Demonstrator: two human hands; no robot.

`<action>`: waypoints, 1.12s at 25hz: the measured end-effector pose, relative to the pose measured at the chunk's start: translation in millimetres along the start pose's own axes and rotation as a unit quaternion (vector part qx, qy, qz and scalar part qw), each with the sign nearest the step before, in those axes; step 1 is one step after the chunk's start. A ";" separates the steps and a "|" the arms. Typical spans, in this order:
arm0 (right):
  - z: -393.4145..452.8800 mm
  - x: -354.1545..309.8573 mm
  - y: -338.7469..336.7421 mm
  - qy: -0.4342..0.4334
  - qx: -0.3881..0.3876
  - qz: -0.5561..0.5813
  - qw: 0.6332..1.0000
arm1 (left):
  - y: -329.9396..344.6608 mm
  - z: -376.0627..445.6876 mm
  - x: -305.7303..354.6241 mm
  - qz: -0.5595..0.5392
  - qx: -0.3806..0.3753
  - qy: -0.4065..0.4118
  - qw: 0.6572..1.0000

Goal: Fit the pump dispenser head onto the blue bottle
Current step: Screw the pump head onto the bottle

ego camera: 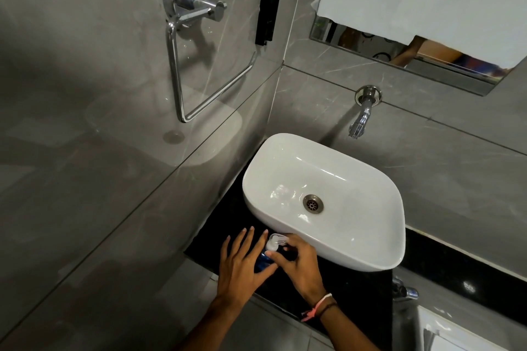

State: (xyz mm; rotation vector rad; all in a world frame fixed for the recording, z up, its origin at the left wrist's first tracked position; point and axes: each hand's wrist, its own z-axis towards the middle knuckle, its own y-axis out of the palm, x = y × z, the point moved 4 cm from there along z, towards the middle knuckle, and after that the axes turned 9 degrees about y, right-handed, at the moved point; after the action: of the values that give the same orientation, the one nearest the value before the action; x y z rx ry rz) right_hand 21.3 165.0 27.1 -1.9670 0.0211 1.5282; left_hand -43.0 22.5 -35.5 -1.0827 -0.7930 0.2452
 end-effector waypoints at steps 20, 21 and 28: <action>1.0 -2.6 0.1 -0.031 0.000 -0.032 0.999 | -6.3 0.4 3.2 -0.013 0.001 0.017 1.000; -0.1 -3.8 1.1 -0.044 -0.019 -0.048 0.998 | -6.9 0.7 3.4 -0.013 0.001 0.016 1.000; 2.6 5.7 -6.1 -0.027 0.017 -0.049 0.998 | -5.5 1.0 1.9 0.000 -0.011 0.008 1.000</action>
State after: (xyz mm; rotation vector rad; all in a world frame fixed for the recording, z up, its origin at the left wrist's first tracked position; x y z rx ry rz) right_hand 23.2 173.2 24.6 -1.8726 -0.0696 1.5070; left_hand -43.4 21.6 -29.6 -1.1048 -0.7840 0.2282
